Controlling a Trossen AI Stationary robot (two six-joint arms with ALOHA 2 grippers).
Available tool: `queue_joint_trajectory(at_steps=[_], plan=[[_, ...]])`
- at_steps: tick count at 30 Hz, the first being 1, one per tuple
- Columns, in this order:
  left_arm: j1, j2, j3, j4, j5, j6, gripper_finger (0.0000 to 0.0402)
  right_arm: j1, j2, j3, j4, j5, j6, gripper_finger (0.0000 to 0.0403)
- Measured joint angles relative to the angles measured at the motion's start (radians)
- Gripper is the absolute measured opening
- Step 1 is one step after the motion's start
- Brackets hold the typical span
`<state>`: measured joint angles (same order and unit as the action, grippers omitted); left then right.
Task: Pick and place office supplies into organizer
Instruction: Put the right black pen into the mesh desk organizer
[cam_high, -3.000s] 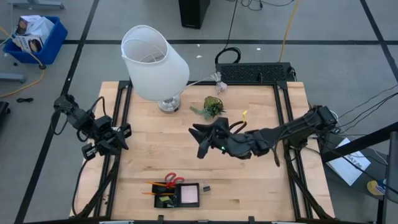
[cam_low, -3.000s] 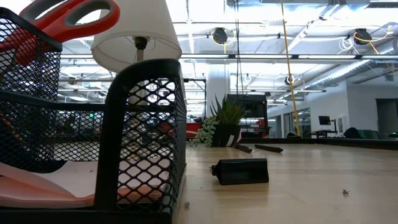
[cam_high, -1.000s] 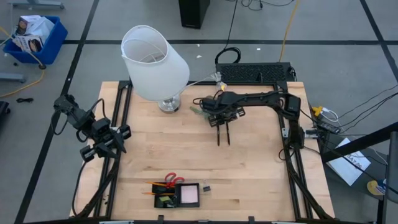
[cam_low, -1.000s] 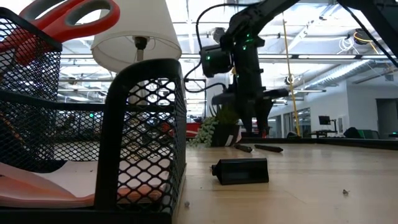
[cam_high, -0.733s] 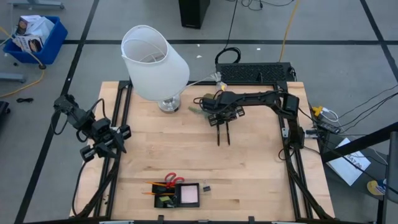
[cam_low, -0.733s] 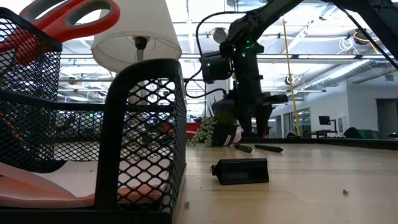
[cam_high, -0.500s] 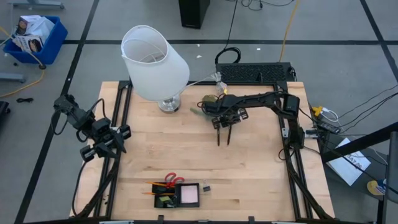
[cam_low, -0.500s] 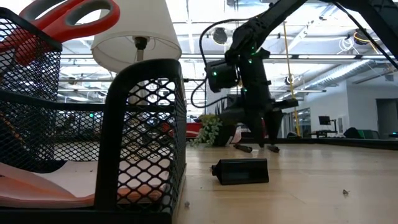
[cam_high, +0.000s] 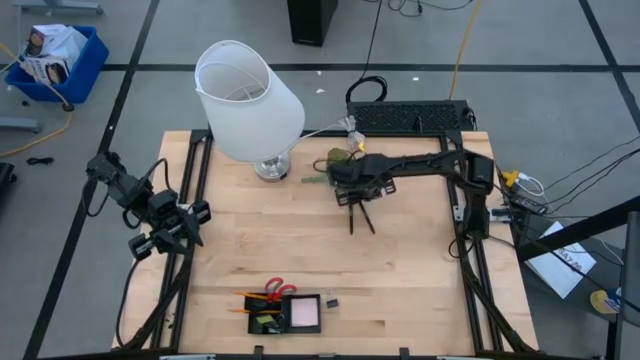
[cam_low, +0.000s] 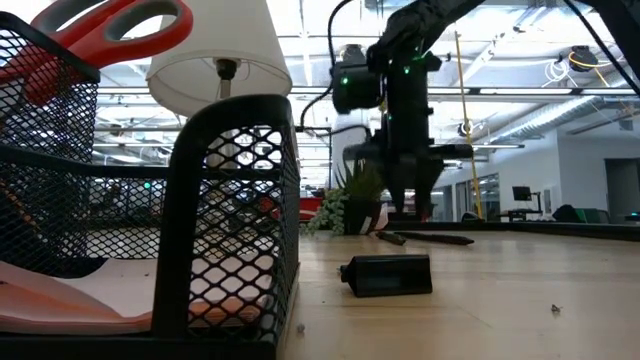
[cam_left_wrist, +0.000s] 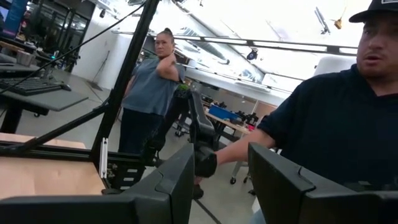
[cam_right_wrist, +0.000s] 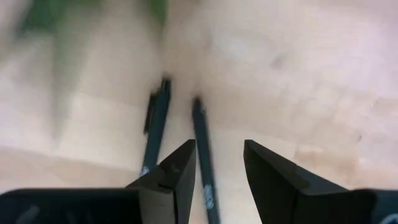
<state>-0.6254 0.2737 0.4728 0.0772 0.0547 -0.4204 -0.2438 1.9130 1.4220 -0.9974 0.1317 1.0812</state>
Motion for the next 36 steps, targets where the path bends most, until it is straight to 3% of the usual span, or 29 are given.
queue_joint_trajectory(at_steps=[4, 9, 16, 20, 28, 36], plan=[[0.000, 0.000, 0.000, -0.001, 0.000, -0.001, 0.0152, -0.013, -0.066, 0.000, -0.022, 0.002, 0.007, 0.0128], [0.000, 0.000, 0.000, -0.004, 0.000, 0.003, 0.0152, 0.062, -0.149, 0.000, -0.091, 0.051, 0.098, 0.0128], [0.000, 0.000, 0.000, -0.008, -0.001, 0.031, 0.0152, 0.175, -0.142, 0.001, 0.016, 0.175, 0.160, 0.0128], [0.000, 0.000, 0.000, -0.008, -0.001, 0.021, 0.0152, 0.179, -0.122, -0.056, 0.038, 0.182, 0.210, 0.0128], [0.000, 0.000, 0.000, -0.007, -0.001, -0.001, 0.0152, 0.204, -0.119, -0.227, 0.325, 0.206, 0.231, 0.0128], [0.000, 0.000, 0.000, -0.007, -0.001, -0.007, 0.0152, 0.205, -0.119, -0.290, 0.371, 0.276, 0.163, 0.0128]])
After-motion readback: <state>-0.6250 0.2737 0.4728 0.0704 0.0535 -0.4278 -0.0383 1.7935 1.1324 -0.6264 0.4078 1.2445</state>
